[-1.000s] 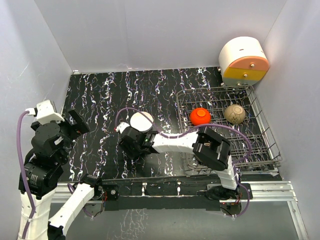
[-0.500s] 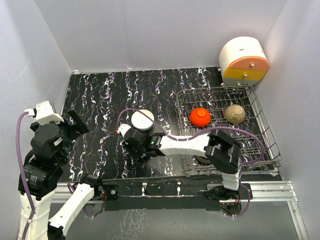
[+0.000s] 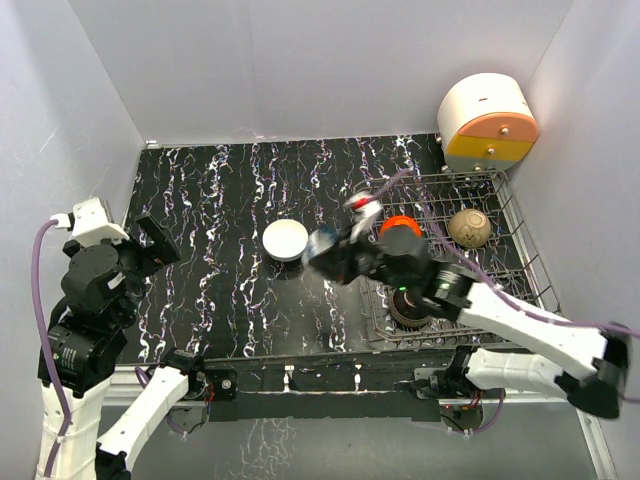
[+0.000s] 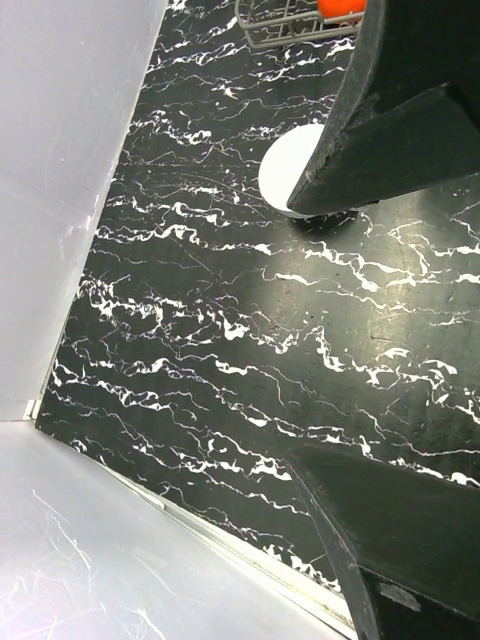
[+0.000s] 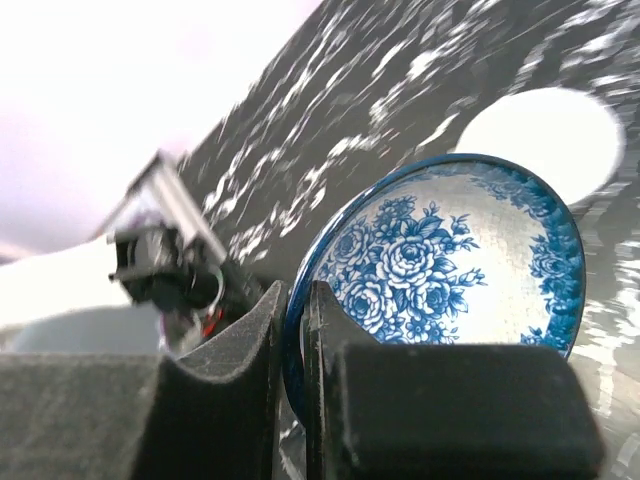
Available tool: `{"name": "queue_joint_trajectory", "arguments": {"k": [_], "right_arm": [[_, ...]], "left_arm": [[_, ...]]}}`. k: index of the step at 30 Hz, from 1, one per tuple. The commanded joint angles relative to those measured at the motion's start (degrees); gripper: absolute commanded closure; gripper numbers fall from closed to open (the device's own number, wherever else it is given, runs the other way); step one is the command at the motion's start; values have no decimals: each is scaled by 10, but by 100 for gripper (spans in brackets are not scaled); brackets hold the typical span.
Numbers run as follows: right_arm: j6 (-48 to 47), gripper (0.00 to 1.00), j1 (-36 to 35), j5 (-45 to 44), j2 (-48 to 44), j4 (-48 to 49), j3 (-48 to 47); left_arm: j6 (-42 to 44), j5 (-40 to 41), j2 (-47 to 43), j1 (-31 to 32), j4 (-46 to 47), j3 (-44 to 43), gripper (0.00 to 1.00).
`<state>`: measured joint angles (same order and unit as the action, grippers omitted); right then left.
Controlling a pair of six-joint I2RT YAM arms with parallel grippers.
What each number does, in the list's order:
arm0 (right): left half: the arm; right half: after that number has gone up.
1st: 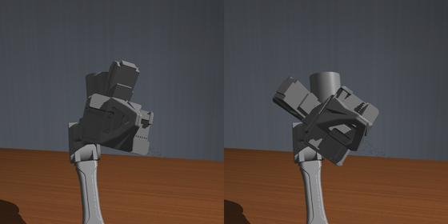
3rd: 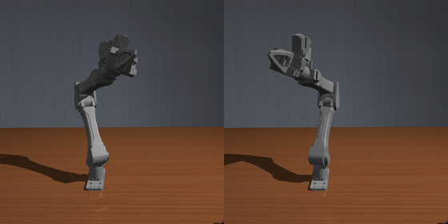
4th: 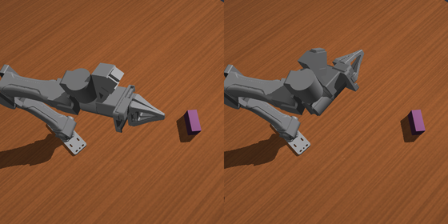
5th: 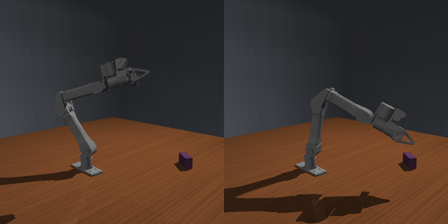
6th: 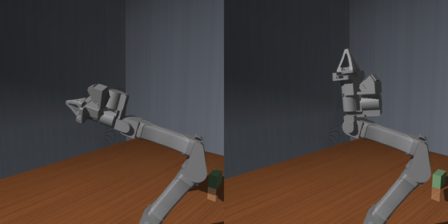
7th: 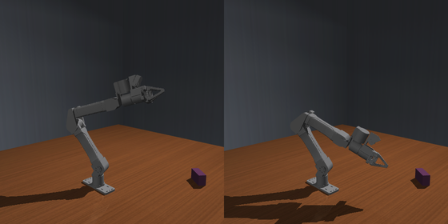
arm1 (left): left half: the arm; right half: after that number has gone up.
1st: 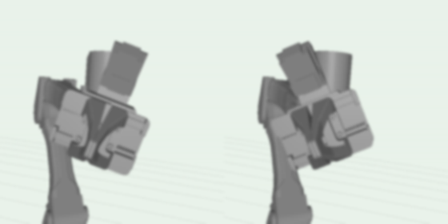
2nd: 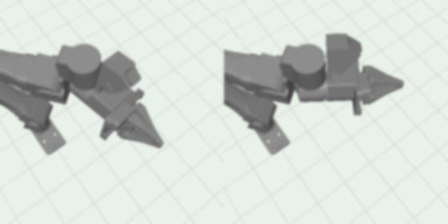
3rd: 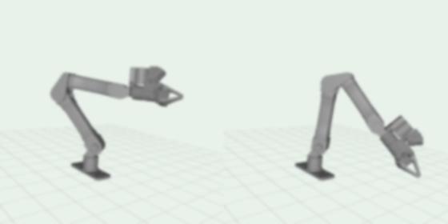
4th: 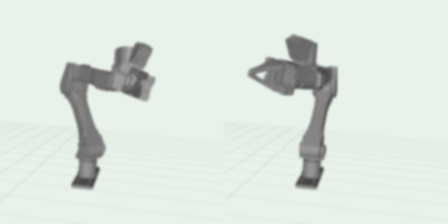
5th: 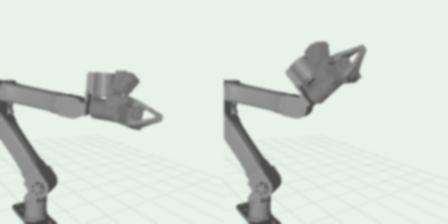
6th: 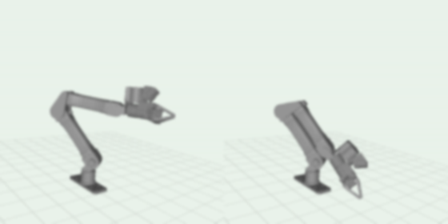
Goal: Load the bowls into the dish rack
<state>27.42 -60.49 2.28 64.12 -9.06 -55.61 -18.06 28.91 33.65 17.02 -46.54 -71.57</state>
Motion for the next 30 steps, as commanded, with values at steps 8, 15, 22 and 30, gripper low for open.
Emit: {"name": "queue_joint_trajectory", "arguments": {"k": [8,15,22,30], "right_arm": [[112,92,155,-232,-340,-135,99],[204,92,154,-315,-373,-209,142],[228,92,154,-331,-348,-181,173],[193,92,157,-265,-252,-93,178]], "left_arm": [[4,-52,33,3,54,13,3],[-1,-105,57,3,87,28,3],[-1,-132,63,2,86,36,3],[-3,-137,57,2,85,47,3]]}}
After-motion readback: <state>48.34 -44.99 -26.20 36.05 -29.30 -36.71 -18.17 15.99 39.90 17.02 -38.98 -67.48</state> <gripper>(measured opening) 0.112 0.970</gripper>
